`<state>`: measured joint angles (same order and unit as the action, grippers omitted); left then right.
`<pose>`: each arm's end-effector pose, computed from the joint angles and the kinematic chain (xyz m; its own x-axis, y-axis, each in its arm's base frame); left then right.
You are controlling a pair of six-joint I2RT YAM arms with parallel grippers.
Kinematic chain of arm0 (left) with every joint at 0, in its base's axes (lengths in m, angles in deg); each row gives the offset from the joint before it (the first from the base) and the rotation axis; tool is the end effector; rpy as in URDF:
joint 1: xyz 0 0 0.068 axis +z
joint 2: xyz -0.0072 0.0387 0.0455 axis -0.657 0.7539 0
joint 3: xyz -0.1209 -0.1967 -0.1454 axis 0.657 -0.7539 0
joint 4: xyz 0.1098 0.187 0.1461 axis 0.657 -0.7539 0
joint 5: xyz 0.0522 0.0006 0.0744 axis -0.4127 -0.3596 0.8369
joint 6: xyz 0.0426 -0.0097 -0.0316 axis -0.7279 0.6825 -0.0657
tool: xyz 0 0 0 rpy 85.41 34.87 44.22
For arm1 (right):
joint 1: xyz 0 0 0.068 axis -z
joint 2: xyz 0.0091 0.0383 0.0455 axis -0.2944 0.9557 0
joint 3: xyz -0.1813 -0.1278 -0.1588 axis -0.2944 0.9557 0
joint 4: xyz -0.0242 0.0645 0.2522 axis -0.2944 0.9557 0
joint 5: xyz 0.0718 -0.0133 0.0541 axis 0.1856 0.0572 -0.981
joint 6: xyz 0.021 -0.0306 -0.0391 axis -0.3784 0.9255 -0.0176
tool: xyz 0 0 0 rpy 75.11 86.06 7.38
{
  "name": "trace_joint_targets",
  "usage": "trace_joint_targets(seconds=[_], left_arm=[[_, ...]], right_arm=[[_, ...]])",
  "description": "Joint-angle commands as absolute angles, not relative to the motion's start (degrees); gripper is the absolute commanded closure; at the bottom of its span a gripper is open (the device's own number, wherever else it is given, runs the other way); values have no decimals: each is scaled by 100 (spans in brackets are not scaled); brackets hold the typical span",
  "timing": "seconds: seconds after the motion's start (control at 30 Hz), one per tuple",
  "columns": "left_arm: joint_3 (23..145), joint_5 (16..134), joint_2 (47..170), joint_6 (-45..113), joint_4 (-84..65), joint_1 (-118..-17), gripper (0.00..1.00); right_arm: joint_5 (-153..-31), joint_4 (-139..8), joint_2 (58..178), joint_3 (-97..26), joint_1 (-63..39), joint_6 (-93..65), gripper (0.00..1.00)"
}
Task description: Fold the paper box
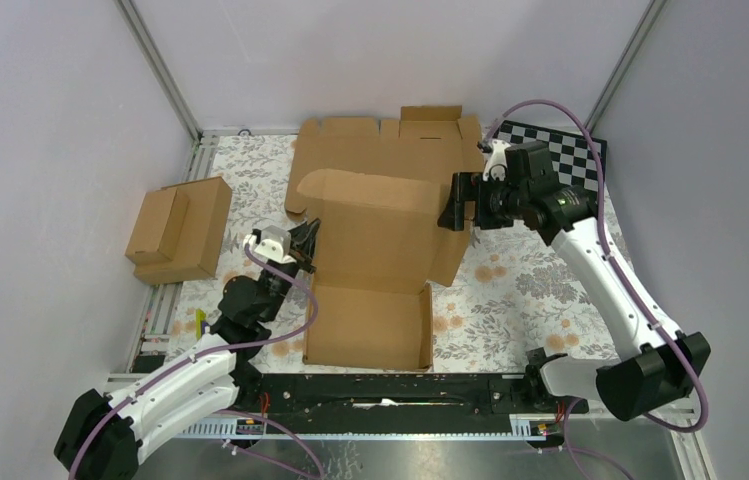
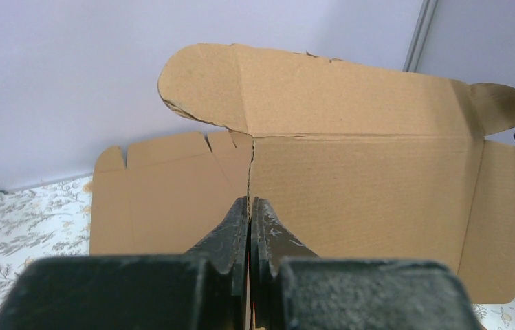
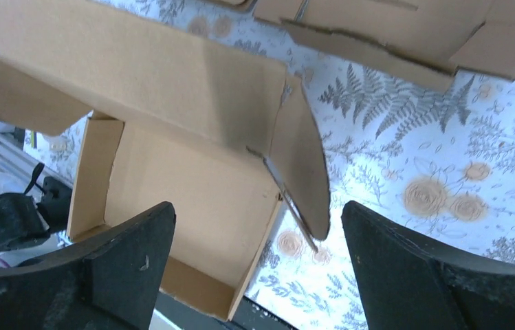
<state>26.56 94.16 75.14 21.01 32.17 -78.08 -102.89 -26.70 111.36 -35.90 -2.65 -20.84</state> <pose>0.1421 -0.0986 0.2631 0.2384 -0.1575 -0.9583 0.4400 0.8972 -0.0380 0.2573 0.1043 0.3694 -0.6869 -0.0112 -0.7266 -0.4042 0.8369 0.3692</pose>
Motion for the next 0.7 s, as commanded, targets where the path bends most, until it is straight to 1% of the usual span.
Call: trace_joint_targets(seconds=[0.0,0.07,0.1,0.17,0.2,0.33,0.43,0.53,0.57,0.6,0.63,0.67], left_arm=[[2606,9179,7433,1965,3831,-7860,100],[2610,9160,7446,2015,3776,-7875,100],[2599,9134,7437,2029,3774,-7882,100],[2580,9120,7438,2066,3766,-7902,100],[2576,9122,7434,2079,3769,-7904,100],[2573,9137,7435,2090,3773,-7913,100],[2596,9144,7442,2122,3735,-7913,100],[2655,9183,7470,2185,3623,-7913,100],[2681,9197,7482,2189,3578,-7913,100],[2722,9206,7483,2363,3511,-7913,100],[2792,9273,7488,2483,3301,-7913,99],[2909,9349,7475,2603,3085,-7913,90]], right_arm=[[-10534,-2257,10863,-3453,-257,-1867,9],[-10526,-2192,10943,-3528,-257,-1808,21],[-10522,-2168,10994,-3566,-263,-1780,28],[-10414,-2118,11106,-3630,-265,-1720,40],[-10356,-2106,11172,-3661,-263,-1705,44],[-10308,-2096,11479,-3748,-282,-1678,49],[-10392,-2103,11647,-3843,-349,-1726,55],[-10500,-2131,11763,-3921,-504,-1807,66],[-10497,-2157,11770,-3934,-526,-1841,75],[-10414,-2191,11746,-3934,-534,-1877,90],[-10213,-2249,11679,-3931,-537,-1897,96],[-9996,-2343,11585,-3908,-538,-1897,98]])
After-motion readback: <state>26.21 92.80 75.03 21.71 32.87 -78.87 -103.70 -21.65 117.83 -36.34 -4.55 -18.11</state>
